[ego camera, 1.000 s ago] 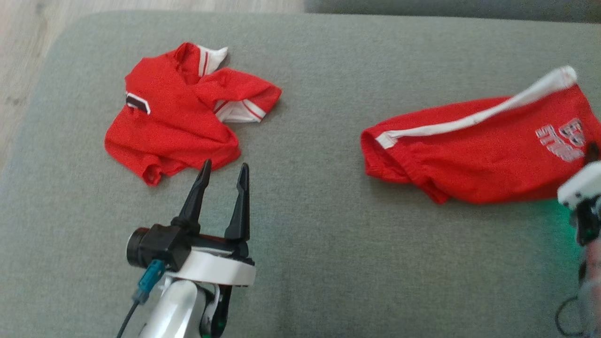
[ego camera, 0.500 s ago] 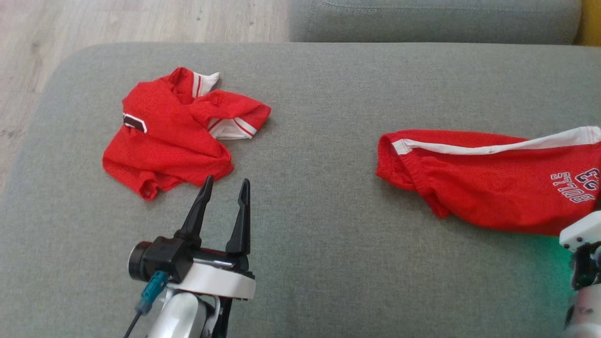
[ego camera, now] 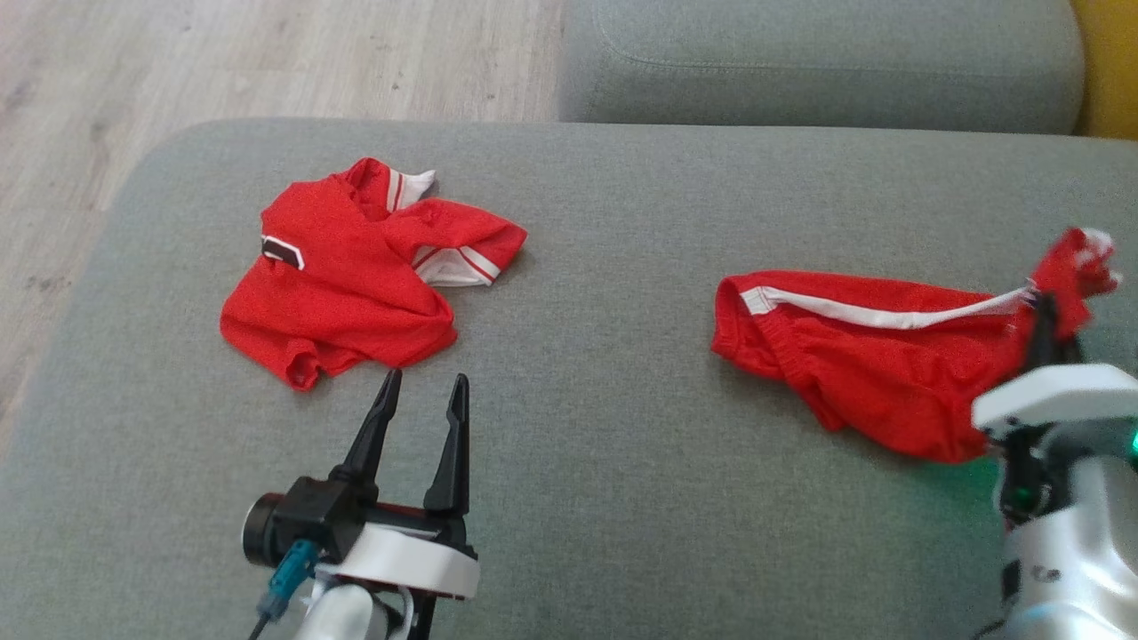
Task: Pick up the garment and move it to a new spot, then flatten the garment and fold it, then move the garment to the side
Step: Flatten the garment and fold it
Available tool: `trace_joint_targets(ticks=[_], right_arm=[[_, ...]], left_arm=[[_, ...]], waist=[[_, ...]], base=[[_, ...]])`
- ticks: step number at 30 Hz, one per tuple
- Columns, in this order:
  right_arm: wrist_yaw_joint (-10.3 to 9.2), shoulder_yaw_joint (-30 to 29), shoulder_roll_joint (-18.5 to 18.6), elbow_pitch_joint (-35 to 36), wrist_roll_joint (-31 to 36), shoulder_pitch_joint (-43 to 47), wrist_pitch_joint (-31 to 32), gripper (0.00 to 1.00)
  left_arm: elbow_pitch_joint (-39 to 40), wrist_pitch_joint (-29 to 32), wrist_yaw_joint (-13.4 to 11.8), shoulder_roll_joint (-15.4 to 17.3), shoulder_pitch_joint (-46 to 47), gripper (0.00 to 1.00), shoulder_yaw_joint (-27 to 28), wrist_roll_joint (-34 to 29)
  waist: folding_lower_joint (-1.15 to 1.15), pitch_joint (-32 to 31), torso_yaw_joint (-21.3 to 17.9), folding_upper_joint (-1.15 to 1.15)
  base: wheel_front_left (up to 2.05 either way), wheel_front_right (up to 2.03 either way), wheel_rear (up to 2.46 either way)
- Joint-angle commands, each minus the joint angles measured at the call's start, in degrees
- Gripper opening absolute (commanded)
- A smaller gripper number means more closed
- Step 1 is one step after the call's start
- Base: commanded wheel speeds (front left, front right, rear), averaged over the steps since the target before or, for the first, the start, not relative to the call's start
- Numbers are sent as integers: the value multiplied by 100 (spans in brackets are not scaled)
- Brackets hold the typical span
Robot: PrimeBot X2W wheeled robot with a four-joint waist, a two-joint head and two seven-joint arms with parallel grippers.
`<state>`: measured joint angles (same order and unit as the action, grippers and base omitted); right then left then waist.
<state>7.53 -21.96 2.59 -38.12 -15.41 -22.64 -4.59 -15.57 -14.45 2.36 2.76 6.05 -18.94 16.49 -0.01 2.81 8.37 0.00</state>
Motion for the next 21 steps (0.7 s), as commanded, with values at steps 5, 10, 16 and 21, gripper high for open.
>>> trace_joint_targets(ticks=[5,10,16,21], right_arm=[[-4,1355,30,446,-760,-142,-188,0],[-4,2132,30,559,-1159,-116,-287,0],[-4,3031,42,532,-1523,-22,-422,0],[-4,3664,207,404,-1775,73,-502,0]], left_arm=[[147,-55,21,12,152,100,165,-76],[125,-55,28,12,123,100,169,-83],[90,-55,32,12,112,100,159,-87],[87,-55,43,12,89,100,196,-108]], waist=[[1,-107,135,0],[1,-132,272,0],[1,-143,537,0],[1,-118,678,0]], base=[[0,0,0],[0,0,0],[0,0,0],[0,0,0]])
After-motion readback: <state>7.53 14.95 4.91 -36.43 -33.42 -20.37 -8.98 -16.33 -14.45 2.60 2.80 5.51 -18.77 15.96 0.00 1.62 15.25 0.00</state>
